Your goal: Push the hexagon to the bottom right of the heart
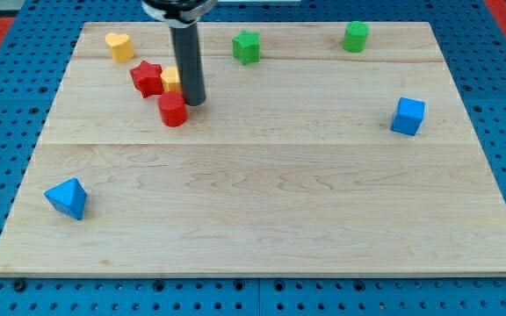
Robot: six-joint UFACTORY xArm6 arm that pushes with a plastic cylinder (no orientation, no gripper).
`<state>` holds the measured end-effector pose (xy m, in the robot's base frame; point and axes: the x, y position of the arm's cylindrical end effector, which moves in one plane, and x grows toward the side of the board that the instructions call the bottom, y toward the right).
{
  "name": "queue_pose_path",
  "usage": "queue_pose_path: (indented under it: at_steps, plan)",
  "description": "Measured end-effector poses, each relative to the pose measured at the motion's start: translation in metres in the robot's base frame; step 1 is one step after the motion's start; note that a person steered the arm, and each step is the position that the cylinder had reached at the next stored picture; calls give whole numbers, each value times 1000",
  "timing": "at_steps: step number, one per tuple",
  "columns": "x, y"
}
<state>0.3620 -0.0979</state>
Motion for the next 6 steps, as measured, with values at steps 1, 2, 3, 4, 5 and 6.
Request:
queue_pose_path:
  at_steps: [1, 2, 3, 4, 5, 6]
  plan:
    - [-36, -11]
    - [-56, -31]
    - [-51, -10]
    - [-79, -2]
    - [-98, -31]
    - [-75, -52]
